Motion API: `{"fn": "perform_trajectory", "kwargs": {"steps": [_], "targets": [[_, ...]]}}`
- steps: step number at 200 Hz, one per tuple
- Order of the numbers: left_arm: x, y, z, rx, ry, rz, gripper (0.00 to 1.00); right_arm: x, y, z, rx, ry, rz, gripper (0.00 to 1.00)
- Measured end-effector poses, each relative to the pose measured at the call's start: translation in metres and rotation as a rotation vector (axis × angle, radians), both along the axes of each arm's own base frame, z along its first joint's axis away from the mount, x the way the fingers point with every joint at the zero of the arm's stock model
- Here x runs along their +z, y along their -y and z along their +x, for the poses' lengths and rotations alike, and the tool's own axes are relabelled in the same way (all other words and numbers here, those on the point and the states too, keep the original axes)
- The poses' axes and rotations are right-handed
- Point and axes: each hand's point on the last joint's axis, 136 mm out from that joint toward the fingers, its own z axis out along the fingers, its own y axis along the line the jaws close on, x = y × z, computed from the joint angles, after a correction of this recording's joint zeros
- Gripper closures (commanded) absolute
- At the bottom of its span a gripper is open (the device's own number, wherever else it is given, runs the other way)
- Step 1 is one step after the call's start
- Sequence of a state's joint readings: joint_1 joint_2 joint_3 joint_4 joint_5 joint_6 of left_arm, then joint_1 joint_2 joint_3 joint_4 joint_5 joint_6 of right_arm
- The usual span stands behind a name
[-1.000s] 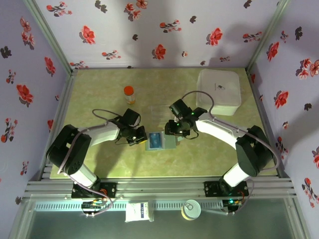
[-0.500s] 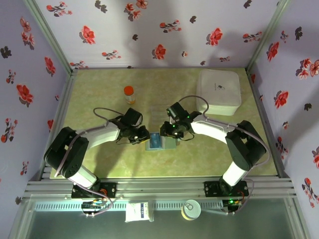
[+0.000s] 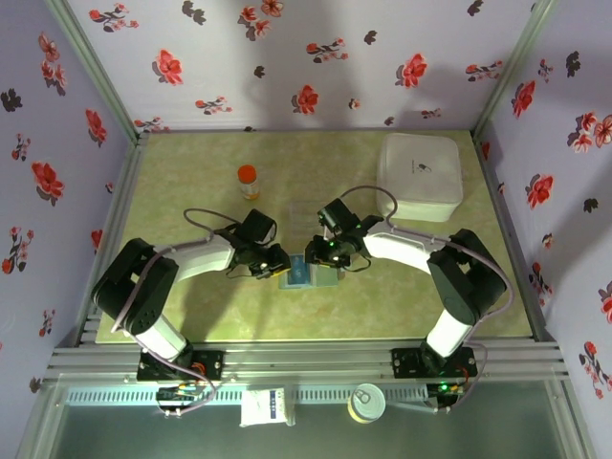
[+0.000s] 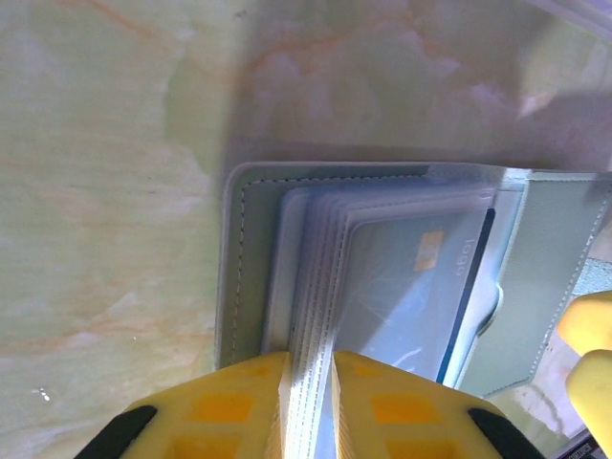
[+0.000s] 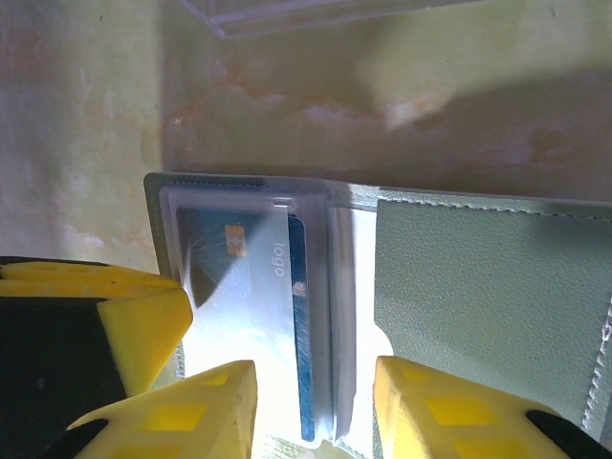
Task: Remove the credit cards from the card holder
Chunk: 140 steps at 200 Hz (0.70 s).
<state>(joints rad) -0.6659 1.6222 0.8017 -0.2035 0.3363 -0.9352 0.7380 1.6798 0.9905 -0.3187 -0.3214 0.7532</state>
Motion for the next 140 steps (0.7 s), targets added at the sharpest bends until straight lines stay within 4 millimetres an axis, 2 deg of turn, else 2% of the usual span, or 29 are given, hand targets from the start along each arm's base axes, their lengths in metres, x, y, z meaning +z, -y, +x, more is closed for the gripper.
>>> {"fn": "perform_trajectory", "kwargs": {"steps": [31,74,140], "targets": [[0.000,0.001,0.001,-0.004,-0.003,0.004,0.86,0.001,-0.009,-0.001,0.010,-0.008,0.042,0.71],[0.000,0.001,0.002,-0.006,-0.001,0.005,0.88,-0.002,-0.018,-0.003,0.028,-0.018,0.072,0.73],[0.000,0.001,0.002,-0.007,-0.002,0.006,0.88,-0.020,-0.021,-0.005,0.037,-0.056,0.065,0.78]]}}
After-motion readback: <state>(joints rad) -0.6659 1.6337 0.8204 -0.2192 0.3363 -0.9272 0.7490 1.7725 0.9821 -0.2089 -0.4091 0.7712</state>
